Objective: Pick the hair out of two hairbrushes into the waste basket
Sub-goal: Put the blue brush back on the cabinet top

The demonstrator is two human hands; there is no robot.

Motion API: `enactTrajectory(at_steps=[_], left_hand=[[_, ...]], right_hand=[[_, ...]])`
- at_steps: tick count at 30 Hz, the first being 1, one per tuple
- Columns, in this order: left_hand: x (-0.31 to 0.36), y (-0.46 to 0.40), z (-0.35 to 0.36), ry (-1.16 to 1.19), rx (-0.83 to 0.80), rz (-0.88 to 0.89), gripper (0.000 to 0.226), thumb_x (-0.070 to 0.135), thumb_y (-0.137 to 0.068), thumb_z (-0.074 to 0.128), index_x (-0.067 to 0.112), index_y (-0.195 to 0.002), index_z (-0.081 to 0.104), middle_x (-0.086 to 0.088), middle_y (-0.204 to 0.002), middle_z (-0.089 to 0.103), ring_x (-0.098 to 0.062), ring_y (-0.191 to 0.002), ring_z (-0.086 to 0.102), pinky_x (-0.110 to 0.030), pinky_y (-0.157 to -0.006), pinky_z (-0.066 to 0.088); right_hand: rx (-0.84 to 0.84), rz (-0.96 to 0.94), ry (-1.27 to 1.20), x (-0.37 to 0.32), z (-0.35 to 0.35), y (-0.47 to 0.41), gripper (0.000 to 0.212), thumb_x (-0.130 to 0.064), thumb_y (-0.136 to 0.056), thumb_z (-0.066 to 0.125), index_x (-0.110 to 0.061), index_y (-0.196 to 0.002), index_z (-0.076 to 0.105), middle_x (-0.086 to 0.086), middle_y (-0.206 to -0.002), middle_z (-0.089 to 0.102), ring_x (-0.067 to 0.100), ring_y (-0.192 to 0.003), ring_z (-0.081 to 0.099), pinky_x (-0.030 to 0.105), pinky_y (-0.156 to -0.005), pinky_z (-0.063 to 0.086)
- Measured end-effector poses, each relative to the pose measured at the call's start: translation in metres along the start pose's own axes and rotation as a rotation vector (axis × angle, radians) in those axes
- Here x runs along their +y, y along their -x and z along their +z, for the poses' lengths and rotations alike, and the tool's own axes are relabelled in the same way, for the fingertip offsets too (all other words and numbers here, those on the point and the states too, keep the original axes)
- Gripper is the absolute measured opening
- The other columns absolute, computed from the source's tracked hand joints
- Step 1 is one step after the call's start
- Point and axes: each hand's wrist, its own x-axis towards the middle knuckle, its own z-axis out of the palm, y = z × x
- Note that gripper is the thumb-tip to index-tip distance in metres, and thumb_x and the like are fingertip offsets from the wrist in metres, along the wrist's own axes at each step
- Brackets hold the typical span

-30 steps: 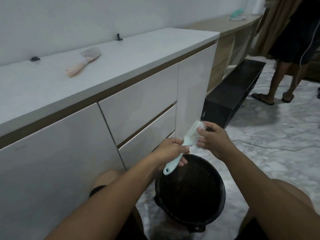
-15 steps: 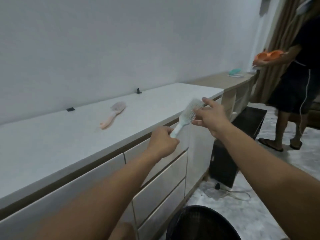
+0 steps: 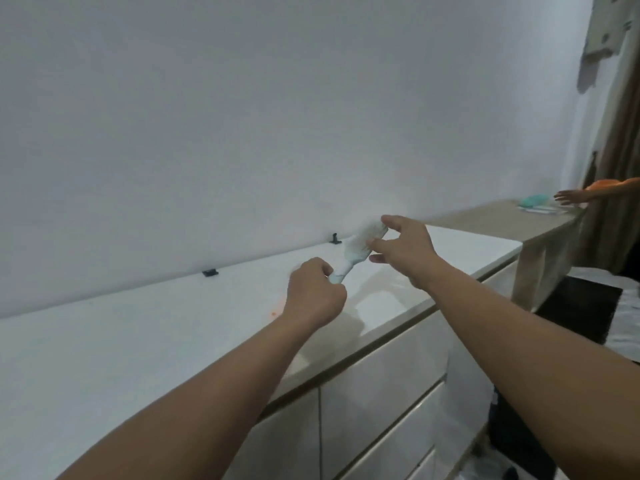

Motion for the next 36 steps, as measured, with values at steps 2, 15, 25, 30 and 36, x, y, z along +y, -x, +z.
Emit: enactTrajectory(at_steps=[2,15,25,30,36], left_hand=[[-0.010,-0.008,-0.013,-0.003,0.029,-0.022,0.017,0.009,-0.083,0.058,0.011,-0.100,0.061,-0.001,-0.091,0.058,-0.020,-0.077,0.053,-0.027,-0.057,0.040],[-0.092,-0.054,-0.084,0.017,0.159,-0.264,0.014,-0.002,-0.076,0.057,0.010,-0.080,0.063,-0.011,-0.076,0.054,-0.025,-0.066,0.047,-0.032,-0.057,0.036],[-0.124,-0.058,-0.078,-0.092,0.142,-0.344,0.016,0.007,-0.077,0.061,-0.003,-0.090,0.063,-0.024,-0.106,0.065,-0.037,-0.105,0.062,-0.044,-0.079,0.052],[-0.131,-0.059,-0.072,-0.222,0.136,-0.273,0.028,0.020,-0.087,0.062,0.011,-0.069,0.043,-0.020,-0.102,0.064,-0.034,-0.101,0.062,-0.031,-0.065,0.040],[-0.137,-0.060,-0.074,-0.393,0.122,-0.145,0.009,0.013,-0.084,0.058,0.011,-0.076,0.055,-0.015,-0.088,0.066,-0.032,-0.097,0.063,-0.030,-0.068,0.039]], right_hand=[[-0.039,-0.011,-0.002,-0.001,0.020,-0.011,0.059,-0.001,-0.080,0.072,-0.003,-0.135,0.050,0.008,-0.143,0.044,0.023,-0.095,0.062,0.035,-0.077,0.059],[-0.430,-0.191,0.792,-0.009,0.158,-0.053,0.055,-0.047,-0.096,0.042,-0.025,-0.147,0.036,-0.002,-0.157,0.030,0.024,-0.145,0.026,0.042,-0.116,0.022],[-0.496,-0.179,1.034,0.010,0.196,-0.059,0.041,-0.043,-0.093,0.045,-0.033,-0.132,0.054,-0.009,-0.140,0.052,0.020,-0.133,0.041,0.048,-0.106,0.021],[-0.500,-0.180,1.042,0.015,0.202,-0.061,0.033,-0.037,-0.091,0.051,-0.025,-0.118,0.065,-0.008,-0.127,0.061,0.019,-0.122,0.050,0.048,-0.099,0.024],[-0.471,-0.189,1.021,0.021,0.201,-0.061,0.022,-0.030,-0.091,0.049,-0.030,-0.069,0.053,-0.014,-0.079,0.049,0.018,-0.100,0.043,0.045,-0.099,0.026]])
